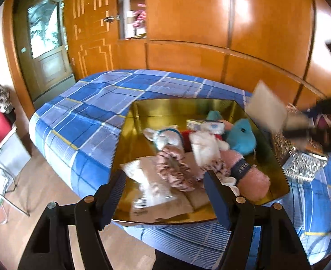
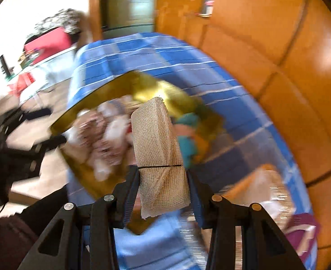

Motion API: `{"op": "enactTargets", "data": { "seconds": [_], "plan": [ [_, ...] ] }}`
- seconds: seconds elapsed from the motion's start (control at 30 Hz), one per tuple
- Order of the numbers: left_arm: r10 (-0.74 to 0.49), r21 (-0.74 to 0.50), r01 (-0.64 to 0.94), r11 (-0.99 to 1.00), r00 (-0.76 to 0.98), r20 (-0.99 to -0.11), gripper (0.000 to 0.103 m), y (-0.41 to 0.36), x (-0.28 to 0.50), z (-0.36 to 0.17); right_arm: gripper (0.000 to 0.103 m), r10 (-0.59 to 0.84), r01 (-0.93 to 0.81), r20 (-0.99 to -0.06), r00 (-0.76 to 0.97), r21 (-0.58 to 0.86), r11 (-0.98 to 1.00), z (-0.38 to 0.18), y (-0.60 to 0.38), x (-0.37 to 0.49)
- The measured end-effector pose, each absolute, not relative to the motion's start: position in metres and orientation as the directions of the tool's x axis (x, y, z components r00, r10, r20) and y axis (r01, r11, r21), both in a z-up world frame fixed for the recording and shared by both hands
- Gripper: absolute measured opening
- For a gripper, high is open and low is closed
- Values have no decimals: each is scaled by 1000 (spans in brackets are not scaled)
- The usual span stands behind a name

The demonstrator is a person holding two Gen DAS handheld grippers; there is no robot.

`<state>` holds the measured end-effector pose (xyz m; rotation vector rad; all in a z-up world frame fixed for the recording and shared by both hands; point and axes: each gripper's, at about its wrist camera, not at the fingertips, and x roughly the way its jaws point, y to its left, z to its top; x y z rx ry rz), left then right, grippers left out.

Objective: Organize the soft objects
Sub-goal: 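Carry the white rolled cloth into the gold tray and open the right gripper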

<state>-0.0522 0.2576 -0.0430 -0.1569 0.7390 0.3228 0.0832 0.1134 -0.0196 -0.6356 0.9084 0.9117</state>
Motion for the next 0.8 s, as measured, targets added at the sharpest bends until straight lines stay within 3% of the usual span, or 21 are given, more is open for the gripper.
{"op": "enactTargets", "data": {
  "seconds": [0.17,0.5,0.8],
  "plan": [
    [259,-31,-381,924,686,-680,72,274,-62,-41,42,414,-898,-887,205,-2,440,-43,131,67],
    [240,-70,-397,915,676,-697,72,282,-61,-52,42,333,-727,-910,248,53,685,-81,168,119],
    [252,-53,-395,917,678,-691,84,271,-57,-58,43,332,-701,-905,266,55,711,-90,190,134]
  ]
}}
